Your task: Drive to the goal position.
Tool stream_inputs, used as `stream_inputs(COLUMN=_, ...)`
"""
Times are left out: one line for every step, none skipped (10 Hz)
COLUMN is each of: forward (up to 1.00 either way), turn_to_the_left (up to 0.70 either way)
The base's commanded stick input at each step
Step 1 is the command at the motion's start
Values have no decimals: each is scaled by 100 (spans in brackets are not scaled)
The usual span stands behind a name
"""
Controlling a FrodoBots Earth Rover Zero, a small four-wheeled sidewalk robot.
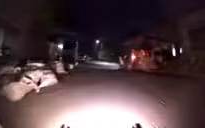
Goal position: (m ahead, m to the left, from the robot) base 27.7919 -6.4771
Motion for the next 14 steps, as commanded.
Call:
stream_inputs(forward=85, turn_to_the_left=0)
stream_inputs(forward=85, turn_to_the_left=0)
stream_inputs(forward=85, turn_to_the_left=0)
stream_inputs(forward=85, turn_to_the_left=0)
stream_inputs(forward=85, turn_to_the_left=0)
stream_inputs(forward=85, turn_to_the_left=0)
stream_inputs(forward=85, turn_to_the_left=0)
stream_inputs(forward=85, turn_to_the_left=0)
stream_inputs(forward=85, turn_to_the_left=0)
stream_inputs(forward=85, turn_to_the_left=0)
stream_inputs(forward=85, turn_to_the_left=0)
stream_inputs(forward=85, turn_to_the_left=0)
stream_inputs(forward=85, turn_to_the_left=0)
stream_inputs(forward=85, turn_to_the_left=0)
